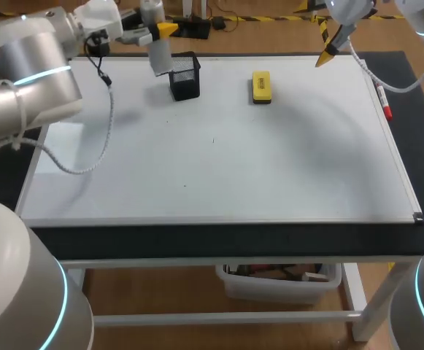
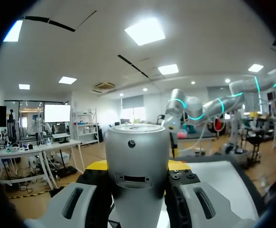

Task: Pick up the inspection probe, press it on each red-marked spot on the whiteboard one by one, put down the probe, pick up the eraser, and wipe off all the red marks.

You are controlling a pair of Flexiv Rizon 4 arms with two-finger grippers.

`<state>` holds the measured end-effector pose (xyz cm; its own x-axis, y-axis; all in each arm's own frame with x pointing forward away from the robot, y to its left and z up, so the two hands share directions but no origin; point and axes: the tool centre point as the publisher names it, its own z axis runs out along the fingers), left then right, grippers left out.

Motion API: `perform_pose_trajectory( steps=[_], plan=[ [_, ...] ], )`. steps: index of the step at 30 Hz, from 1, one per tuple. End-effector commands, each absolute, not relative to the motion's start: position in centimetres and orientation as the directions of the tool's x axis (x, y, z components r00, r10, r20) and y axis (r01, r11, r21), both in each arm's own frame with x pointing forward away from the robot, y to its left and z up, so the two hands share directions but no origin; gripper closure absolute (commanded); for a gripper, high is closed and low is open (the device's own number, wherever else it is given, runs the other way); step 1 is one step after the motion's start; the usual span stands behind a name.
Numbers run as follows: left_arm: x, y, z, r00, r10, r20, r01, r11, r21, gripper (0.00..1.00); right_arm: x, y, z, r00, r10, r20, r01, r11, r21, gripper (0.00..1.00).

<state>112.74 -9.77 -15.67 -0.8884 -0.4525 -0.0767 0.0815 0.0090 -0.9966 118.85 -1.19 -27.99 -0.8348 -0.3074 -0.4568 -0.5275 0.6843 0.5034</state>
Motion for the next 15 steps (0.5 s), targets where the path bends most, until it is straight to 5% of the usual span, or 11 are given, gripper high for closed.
perform_pose_trajectory(
  steps=[1, 15],
  plan=[
    [115.7, -11.8, -15.1, -0.907, -0.414, -0.08, 0.079, 0.02, -0.997, 1.0, 118.9, -1.3, -27.9, -0.835, -0.311, -0.454, -0.529, 0.685, 0.502, 0.0],
    [119.9, -14.5, -16.0, -0.925, -0.376, -0.065, 0.063, 0.016, -0.998, 1.0, 118.9, -1.3, -27.9, -0.835, -0.311, -0.454, -0.529, 0.685, 0.502, 0.0]
  ],
)
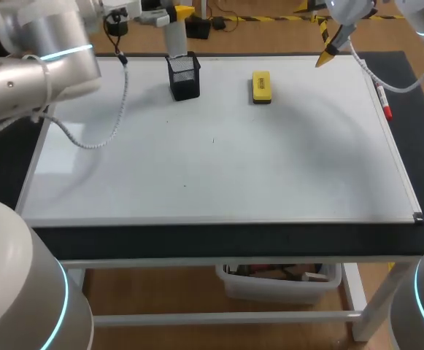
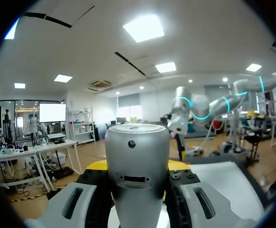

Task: Pick up the inspection probe, press it on each red-marked spot on the whiteboard one by one, put down the probe, pick up the eraser, and wipe off all the red marks.

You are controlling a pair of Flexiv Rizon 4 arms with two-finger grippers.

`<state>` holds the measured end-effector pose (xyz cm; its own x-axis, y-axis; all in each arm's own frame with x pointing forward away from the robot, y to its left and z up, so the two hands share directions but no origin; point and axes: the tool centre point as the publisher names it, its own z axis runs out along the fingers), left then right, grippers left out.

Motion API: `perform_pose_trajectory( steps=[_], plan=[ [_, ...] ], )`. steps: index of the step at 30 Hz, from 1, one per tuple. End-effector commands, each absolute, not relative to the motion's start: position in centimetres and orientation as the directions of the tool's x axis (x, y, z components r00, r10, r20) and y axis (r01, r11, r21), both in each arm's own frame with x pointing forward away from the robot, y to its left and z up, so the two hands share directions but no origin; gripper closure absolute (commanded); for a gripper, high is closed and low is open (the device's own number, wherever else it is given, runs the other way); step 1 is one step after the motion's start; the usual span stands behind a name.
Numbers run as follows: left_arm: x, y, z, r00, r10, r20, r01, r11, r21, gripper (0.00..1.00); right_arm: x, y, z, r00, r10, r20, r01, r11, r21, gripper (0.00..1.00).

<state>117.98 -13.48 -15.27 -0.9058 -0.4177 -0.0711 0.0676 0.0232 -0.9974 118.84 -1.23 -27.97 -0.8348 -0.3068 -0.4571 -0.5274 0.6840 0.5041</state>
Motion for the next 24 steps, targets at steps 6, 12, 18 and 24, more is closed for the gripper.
perform_pose_trajectory(
  steps=[6, 12, 18, 24],
  plan=[
    [120.2, -14.9, -16.8, -0.928, -0.366, -0.068, 0.066, 0.018, -0.998, 1.0, 118.9, -1.3, -27.9, -0.835, -0.311, -0.454, -0.529, 0.685, 0.502, 0.0],
    [120.3, -14.8, -17.5, -0.93, -0.363, -0.066, 0.063, 0.021, -0.998, 1.0, 118.9, -1.3, -27.9, -0.835, -0.311, -0.454, -0.529, 0.685, 0.502, 0.0],
    [120.1, -14.5, -18.2, -0.929, -0.364, -0.063, 0.059, 0.022, -0.998, 1.0, 118.9, -1.3, -27.9, -0.835, -0.311, -0.454, -0.529, 0.685, 0.502, 0.0],
    [120.0, -14.4, -18.9, -0.932, -0.357, -0.056, 0.052, 0.02, -0.998, 1.0, 118.9, -1.3, -27.9, -0.835, -0.311, -0.454, -0.529, 0.685, 0.502, 0.0]
  ],
)
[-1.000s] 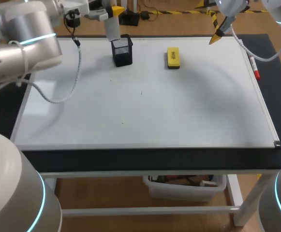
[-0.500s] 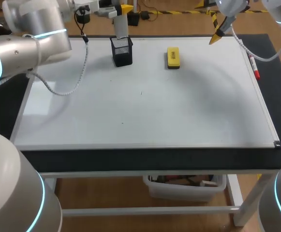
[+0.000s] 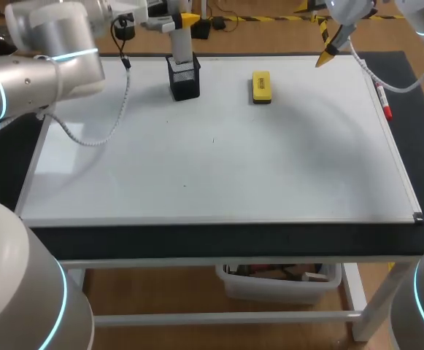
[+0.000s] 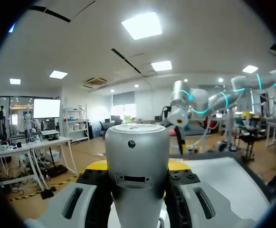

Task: Pick up the inspection probe, press it on each red-marked spot on the whiteboard one by one, put down the probe, pick up the eraser, and wipe off all the red marks.

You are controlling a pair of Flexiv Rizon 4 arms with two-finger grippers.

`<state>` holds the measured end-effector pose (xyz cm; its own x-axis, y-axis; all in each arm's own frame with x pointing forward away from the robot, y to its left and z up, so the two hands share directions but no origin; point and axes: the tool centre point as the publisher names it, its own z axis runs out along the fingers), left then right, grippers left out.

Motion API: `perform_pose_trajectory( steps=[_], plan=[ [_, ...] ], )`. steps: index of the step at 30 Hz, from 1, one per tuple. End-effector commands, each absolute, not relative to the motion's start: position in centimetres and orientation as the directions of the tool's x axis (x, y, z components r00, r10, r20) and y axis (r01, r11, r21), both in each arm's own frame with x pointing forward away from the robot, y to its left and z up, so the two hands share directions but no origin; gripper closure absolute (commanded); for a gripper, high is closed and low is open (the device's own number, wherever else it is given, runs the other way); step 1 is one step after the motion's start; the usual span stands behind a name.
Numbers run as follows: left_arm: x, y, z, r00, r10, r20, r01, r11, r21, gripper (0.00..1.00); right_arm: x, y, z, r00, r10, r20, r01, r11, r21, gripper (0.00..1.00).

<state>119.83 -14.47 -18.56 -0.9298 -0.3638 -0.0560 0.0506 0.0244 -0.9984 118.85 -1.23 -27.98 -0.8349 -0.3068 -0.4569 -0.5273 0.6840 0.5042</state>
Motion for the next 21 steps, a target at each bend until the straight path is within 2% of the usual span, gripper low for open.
perform_pose_trajectory(
  steps=[1, 21],
  plan=[
    [120.0, -14.4, -19.0, -0.933, -0.356, -0.055, 0.052, 0.019, -0.998, 1.0, 118.9, -1.3, -27.9, -0.835, -0.311, -0.454, -0.529, 0.685, 0.502, 0.0],
    [121.1, -14.1, -22.6, -0.946, -0.321, -0.051, 0.042, 0.034, -0.999, 1.0, 118.9, -1.3, -27.9, -0.835, -0.311, -0.454, -0.529, 0.685, 0.502, 0.0]
  ],
)
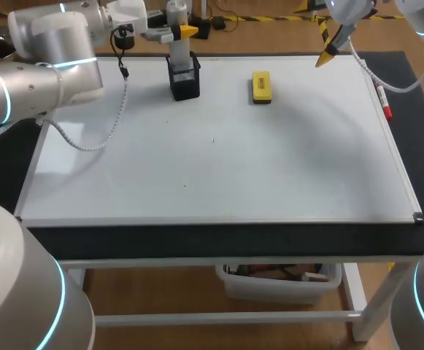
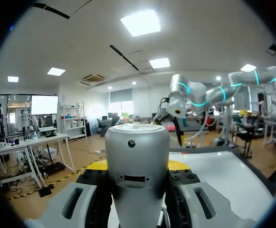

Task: Pick up the inspection probe, press it on each red-marked spot on the whiteboard one by one, put down the probe, pick up the eraser, and wipe off all the red marks.

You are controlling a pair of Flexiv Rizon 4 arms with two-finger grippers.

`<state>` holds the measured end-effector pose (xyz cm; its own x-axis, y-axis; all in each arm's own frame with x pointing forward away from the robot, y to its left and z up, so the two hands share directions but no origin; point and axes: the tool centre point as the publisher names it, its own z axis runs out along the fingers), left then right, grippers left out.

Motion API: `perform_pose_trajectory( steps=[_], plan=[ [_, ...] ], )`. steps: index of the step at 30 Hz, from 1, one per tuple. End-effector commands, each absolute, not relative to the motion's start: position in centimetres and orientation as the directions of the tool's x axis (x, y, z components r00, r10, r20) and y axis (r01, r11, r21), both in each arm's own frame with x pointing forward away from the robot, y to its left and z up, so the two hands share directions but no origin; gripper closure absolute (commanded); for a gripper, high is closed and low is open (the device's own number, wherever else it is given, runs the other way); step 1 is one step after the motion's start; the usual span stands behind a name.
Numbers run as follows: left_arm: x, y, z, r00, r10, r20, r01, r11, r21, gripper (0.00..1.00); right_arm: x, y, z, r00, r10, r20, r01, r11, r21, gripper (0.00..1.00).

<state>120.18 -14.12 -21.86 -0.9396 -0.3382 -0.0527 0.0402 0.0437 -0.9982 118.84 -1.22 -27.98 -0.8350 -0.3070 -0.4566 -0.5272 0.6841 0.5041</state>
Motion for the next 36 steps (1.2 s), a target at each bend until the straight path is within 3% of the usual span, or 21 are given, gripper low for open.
perform_pose_trajectory(
  steps=[1, 36],
  plan=[
    [121.1, -14.1, -22.7, -0.946, -0.319, -0.05, 0.042, 0.034, -0.999, 1.0, 118.9, -1.3, -27.9, -0.835, -0.311, -0.454, -0.529, 0.685, 0.502, 0.0],
    [121.0, -14.4, -27.4, -0.95, -0.311, 0.037, -0.038, -0.004, -0.999, 1.0, 118.9, -1.3, -27.9, -0.835, -0.311, -0.454, -0.529, 0.685, 0.502, 0.0]
  ],
)
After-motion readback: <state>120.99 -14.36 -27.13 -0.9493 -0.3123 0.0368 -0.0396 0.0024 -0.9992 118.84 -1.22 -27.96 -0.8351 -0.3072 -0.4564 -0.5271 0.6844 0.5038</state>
